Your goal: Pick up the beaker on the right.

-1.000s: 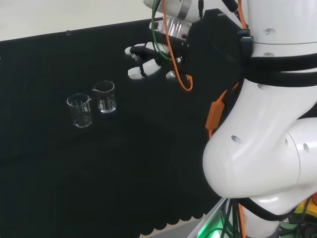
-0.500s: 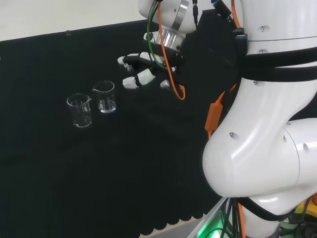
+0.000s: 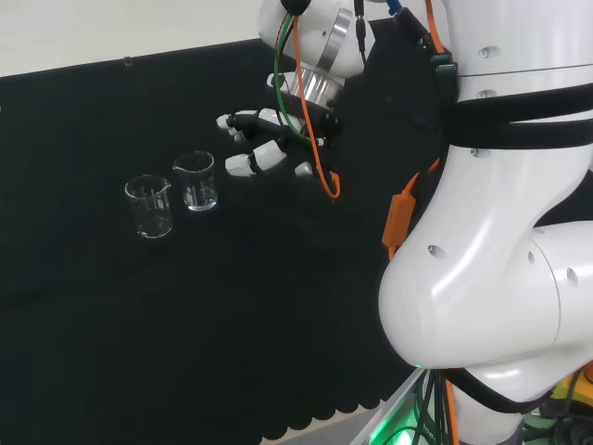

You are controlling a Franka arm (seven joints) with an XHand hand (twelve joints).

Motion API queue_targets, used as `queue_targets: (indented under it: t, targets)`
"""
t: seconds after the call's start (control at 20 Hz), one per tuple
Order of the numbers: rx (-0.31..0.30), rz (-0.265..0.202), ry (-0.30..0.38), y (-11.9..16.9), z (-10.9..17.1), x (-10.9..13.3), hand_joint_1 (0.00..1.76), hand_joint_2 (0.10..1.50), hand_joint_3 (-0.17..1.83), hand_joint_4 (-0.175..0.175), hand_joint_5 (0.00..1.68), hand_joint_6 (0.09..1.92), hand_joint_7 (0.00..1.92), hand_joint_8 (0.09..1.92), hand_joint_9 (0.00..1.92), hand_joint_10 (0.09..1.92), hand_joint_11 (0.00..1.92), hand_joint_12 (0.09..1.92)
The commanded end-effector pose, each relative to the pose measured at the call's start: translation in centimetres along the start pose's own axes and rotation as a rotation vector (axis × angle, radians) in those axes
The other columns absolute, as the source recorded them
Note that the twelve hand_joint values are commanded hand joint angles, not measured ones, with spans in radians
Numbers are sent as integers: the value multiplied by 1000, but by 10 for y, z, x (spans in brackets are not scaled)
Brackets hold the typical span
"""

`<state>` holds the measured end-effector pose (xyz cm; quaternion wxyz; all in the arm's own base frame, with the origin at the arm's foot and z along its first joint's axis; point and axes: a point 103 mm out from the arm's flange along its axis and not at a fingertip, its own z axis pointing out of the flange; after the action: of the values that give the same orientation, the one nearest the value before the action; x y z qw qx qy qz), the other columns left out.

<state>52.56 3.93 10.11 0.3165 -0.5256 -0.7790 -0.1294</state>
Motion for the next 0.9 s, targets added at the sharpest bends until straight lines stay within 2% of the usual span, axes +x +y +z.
queue_targets:
  t: [0.05,0.9]
  targets:
    - [-15,10,14,6,8,-6,775,482,645,-88,262,87,194,667,325,678,0,1174]
    - [-35,-13,93,24,37,-8,783,496,608,-87,284,87,193,672,280,673,0,1139]
